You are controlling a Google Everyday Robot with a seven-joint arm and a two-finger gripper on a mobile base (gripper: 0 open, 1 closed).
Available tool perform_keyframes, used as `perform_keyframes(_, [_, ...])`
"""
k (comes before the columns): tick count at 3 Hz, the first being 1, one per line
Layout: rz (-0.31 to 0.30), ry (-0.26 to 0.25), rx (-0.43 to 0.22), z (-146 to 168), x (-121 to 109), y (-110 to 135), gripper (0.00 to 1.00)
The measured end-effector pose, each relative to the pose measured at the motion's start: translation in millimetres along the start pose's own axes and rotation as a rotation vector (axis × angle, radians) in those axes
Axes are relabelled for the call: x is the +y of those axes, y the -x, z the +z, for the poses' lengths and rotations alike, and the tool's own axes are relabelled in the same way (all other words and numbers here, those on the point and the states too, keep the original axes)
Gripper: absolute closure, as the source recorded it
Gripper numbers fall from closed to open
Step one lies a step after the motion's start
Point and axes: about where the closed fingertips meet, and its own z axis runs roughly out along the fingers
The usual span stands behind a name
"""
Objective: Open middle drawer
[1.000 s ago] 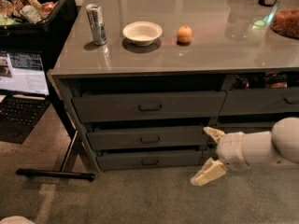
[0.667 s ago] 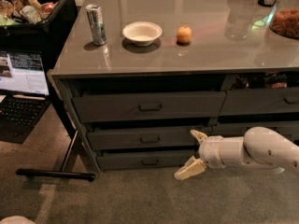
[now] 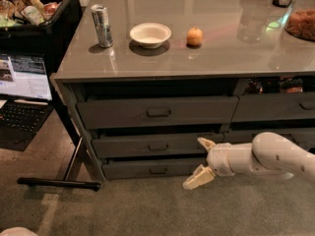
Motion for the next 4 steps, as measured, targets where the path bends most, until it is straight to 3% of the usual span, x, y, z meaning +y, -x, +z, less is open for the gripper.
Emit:
perform_keyframes(1, [-0.052, 0.008, 0.032, 27, -17, -21, 0.0])
perform_keyframes(3, [-0.14, -0.088, 0.112, 73, -81, -50, 0.0])
perform_keyframes(4, [-0.138, -0.114, 0.178, 95, -117, -69, 0.0])
